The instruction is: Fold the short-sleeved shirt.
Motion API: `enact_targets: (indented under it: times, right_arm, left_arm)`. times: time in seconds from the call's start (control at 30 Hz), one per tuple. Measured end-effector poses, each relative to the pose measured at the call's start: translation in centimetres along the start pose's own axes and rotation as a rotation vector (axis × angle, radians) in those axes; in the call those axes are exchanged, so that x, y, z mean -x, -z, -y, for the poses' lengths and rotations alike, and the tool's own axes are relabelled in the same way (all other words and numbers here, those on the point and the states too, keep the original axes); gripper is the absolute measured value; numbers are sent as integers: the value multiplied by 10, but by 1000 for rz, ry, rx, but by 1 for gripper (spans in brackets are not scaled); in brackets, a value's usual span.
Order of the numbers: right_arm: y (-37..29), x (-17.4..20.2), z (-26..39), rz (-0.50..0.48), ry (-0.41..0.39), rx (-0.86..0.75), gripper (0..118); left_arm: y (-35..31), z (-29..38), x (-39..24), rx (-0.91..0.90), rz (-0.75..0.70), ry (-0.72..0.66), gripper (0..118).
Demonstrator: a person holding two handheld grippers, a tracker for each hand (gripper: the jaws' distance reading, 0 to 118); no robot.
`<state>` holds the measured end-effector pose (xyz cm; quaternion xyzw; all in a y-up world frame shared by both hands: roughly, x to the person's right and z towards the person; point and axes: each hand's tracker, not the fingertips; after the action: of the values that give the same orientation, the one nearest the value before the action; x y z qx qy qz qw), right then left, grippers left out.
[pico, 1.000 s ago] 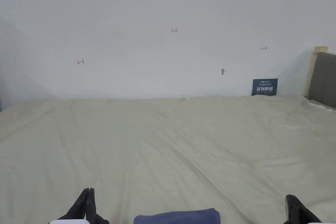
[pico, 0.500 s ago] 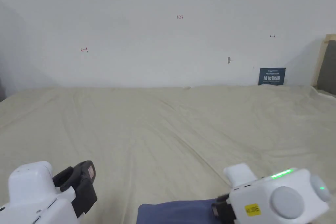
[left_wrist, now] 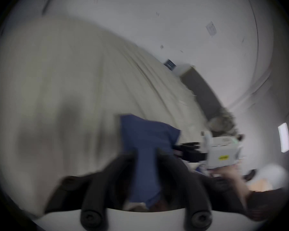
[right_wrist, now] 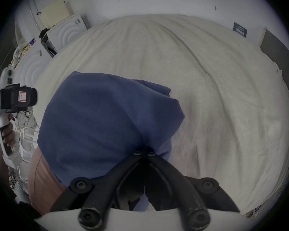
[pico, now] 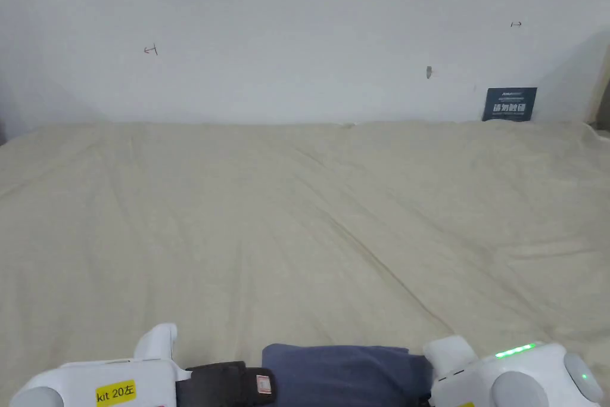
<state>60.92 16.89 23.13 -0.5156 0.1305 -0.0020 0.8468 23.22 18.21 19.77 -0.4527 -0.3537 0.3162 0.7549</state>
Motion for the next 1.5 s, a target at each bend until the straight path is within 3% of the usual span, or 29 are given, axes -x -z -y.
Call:
enact_targets:
  times: [0.07,0.1,0.13,0.23,0.33,0.4,0.57,0.73,0.77,0.8,0.83,0.87,0.93,1.0,1.07,1.2,1.33,1.5]
  right_arm:
    - [-1,-1,4,-6,28,-21,0]
    - [0,-3,4,-10,45,-27,0]
    - [0,-4,4,-14,56,-28,0]
    - [0,-7,2,-27,78,-20,0]
    - [0,-8,2,-37,91,-16,0]
    - [0,-8,3,-41,98,-19,0]
    - [1,-8,6,-42,99,-32,0]
    - [0,-11,11,-52,113,-55,0]
    - [1,-11,11,-55,116,-58,0]
    - [0,-12,11,-59,120,-59,0]
    - [-2,-14,11,-64,126,-61,0]
    - [-4,-15,11,-69,129,-61,0]
    - [-10,-19,11,-127,159,-76,0]
    - [-15,-20,13,-123,175,-77,0]
    - [-20,-19,18,-127,180,-98,0]
    - [-27,-12,22,-109,147,-119,0]
    - [-32,2,22,-106,123,-142,0]
    - [-34,26,17,-144,97,-141,0]
  left_arm:
    - [18,-7,17,102,83,-60,113]
    - [23,-7,27,172,81,-73,118]
    - [30,-6,35,163,143,-89,118]
    - [49,-4,59,225,126,-168,118]
    - [65,-15,52,202,290,-233,118]
    - [81,-13,51,199,273,-282,118]
    - [93,-8,30,235,178,-112,118]
    - [92,-11,32,228,184,-183,118]
    - [92,-12,30,225,165,-206,110]
    - [93,-13,28,224,153,-214,81]
    - [90,-12,26,209,137,-202,24]
    - [88,-11,26,176,76,-173,18]
    - [86,-8,33,139,-34,-106,18]
    - [85,-6,37,184,44,-236,18]
    - [81,-7,26,172,27,-209,18]
    - [55,-21,-7,179,-43,-18,18]
    - [-4,-51,-11,156,-153,76,18]
    - [-114,-93,24,107,-421,99,18]
